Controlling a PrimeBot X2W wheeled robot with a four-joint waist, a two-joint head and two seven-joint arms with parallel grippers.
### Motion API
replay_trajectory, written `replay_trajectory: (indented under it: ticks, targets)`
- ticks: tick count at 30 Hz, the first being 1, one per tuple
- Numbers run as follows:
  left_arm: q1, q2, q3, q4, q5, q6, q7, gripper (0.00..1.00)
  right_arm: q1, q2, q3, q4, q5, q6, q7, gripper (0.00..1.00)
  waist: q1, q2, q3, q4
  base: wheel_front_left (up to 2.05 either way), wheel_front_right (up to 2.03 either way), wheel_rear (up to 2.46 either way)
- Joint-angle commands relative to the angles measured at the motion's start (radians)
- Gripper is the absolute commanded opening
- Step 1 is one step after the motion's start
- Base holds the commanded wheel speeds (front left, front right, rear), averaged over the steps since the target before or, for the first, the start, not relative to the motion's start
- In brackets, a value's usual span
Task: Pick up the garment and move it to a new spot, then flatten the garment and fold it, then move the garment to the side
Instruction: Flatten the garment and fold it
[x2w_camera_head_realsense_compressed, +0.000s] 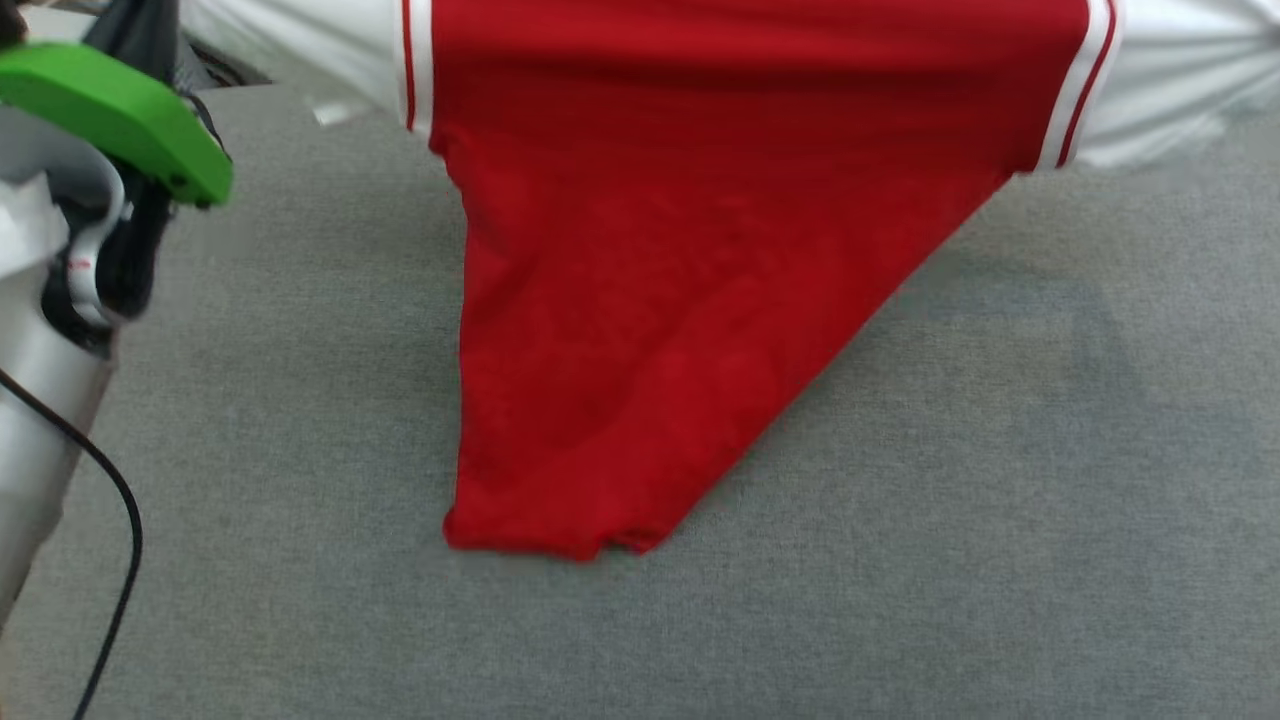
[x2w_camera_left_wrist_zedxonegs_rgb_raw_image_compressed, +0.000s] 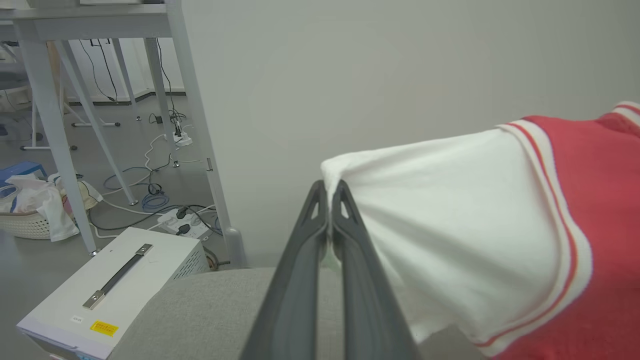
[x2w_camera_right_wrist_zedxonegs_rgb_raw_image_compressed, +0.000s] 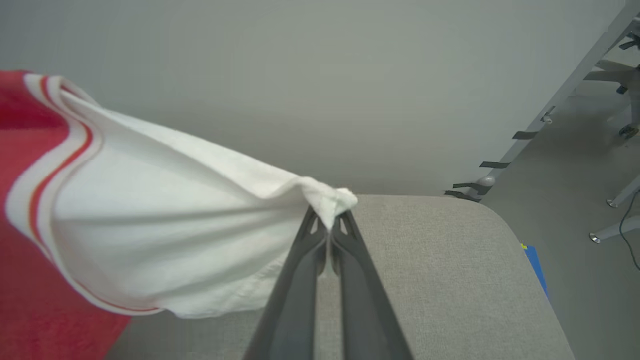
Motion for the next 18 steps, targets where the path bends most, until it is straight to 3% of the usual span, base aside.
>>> replay_trajectory:
  ticks: [1,11,18]
  targets:
    - [-0.053,0.002,0.012,0.04,0.015,-0.003,-0.008,0.0,-0.046,-0.008,-0.011,0.014,-0.023,-0.002,-0.023,0.0,0.0,0.0,0.038,-0.017,0.0,0.0,0.0]
    - [-0.439,-0.014,0.036,0.301,0.091,-0.068,-0.072,0.0,-0.449,0.021,-0.008,0.166,-0.151,-0.002,-0.256,0.0,0.0,0.0,0.182,-0.064,0.0,0.0,0.0]
    - [-0.619,-0.025,0.052,0.414,0.11,-0.112,-0.132,0.0,-0.658,0.051,0.018,0.282,-0.186,-0.002,-0.37,0.0,0.0,0.0,0.269,-0.079,0.0,0.0,0.0]
